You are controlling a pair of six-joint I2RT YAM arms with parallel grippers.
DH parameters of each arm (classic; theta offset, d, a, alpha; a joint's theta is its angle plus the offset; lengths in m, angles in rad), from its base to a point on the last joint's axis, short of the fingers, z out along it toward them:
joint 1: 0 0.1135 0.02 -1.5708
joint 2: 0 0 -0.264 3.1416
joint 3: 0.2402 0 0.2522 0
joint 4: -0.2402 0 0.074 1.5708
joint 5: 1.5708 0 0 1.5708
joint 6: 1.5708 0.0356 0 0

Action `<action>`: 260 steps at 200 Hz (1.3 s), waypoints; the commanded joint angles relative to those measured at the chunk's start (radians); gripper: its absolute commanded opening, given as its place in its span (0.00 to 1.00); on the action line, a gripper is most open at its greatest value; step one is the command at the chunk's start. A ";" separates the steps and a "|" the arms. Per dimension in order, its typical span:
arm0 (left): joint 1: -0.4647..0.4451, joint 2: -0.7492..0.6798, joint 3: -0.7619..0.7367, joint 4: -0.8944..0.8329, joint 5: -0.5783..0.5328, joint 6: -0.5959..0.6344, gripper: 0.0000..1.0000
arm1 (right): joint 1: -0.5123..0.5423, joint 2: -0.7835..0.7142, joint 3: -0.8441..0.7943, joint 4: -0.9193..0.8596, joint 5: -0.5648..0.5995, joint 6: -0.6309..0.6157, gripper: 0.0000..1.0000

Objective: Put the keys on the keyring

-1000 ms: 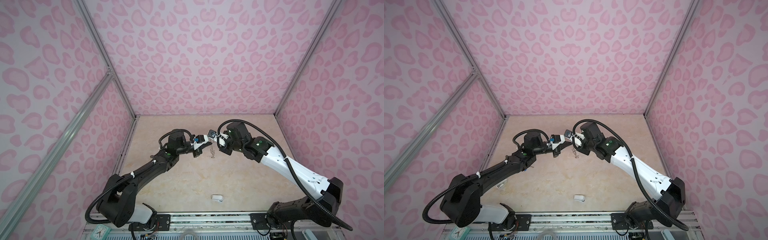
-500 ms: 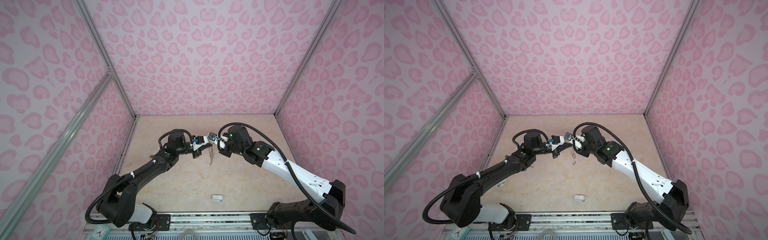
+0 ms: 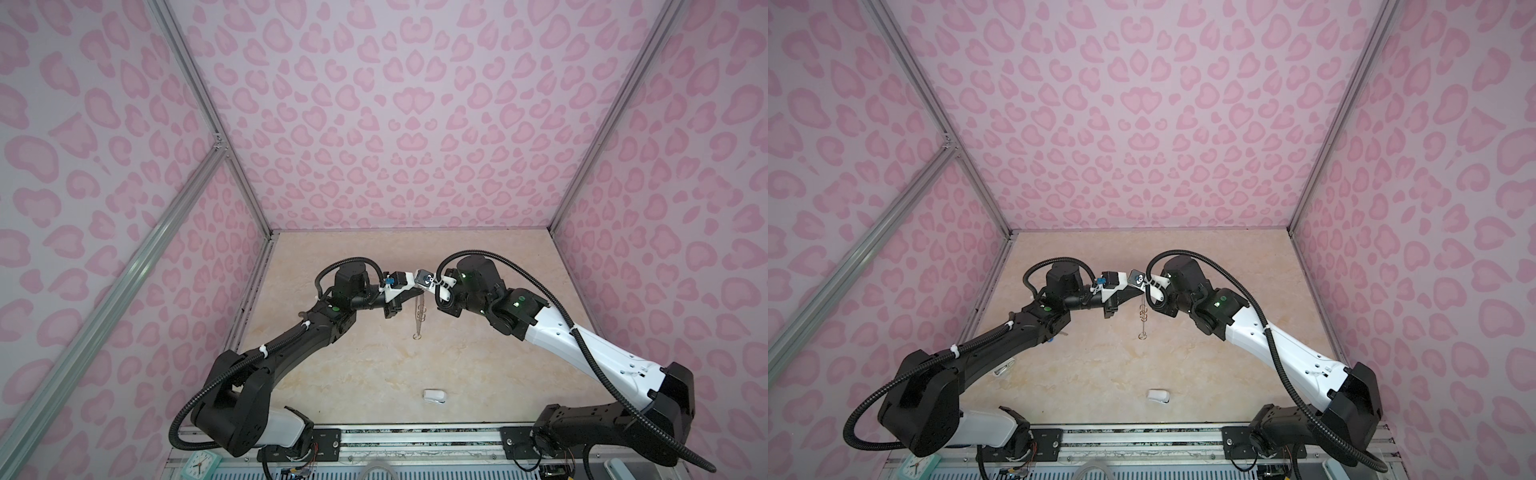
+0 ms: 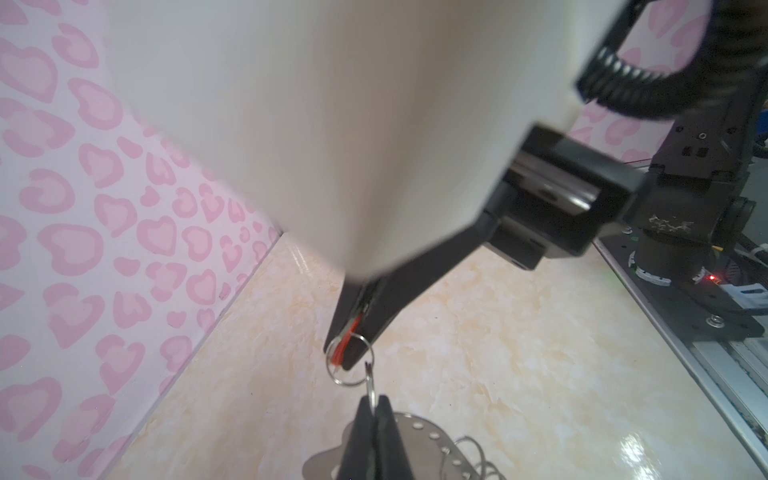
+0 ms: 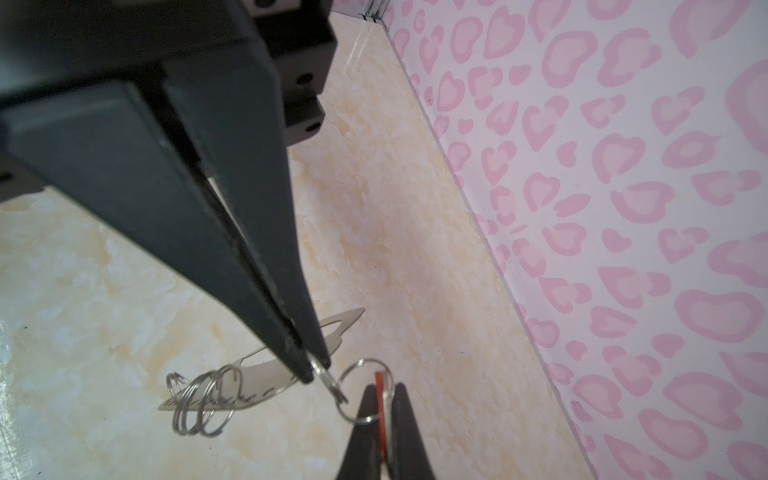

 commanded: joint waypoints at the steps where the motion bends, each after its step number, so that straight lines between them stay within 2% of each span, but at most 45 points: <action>1: -0.009 -0.014 0.000 0.053 -0.051 -0.066 0.03 | 0.037 0.014 -0.035 -0.071 -0.113 -0.209 0.00; 47: 0.003 -0.030 -0.016 0.097 -0.056 -0.096 0.03 | 0.032 0.002 -0.089 -0.049 -0.051 -0.209 0.00; 116: 0.007 -0.013 -0.008 0.066 -0.071 -0.087 0.03 | 0.020 -0.048 -0.109 0.044 -0.081 -0.177 0.00; 212: 0.002 -0.002 -0.004 0.022 -0.082 -0.045 0.03 | 0.006 -0.042 -0.075 0.049 -0.088 -0.145 0.00; 260: 0.002 -0.012 -0.012 0.016 -0.099 -0.031 0.03 | -0.011 -0.041 -0.085 0.027 -0.076 -0.167 0.00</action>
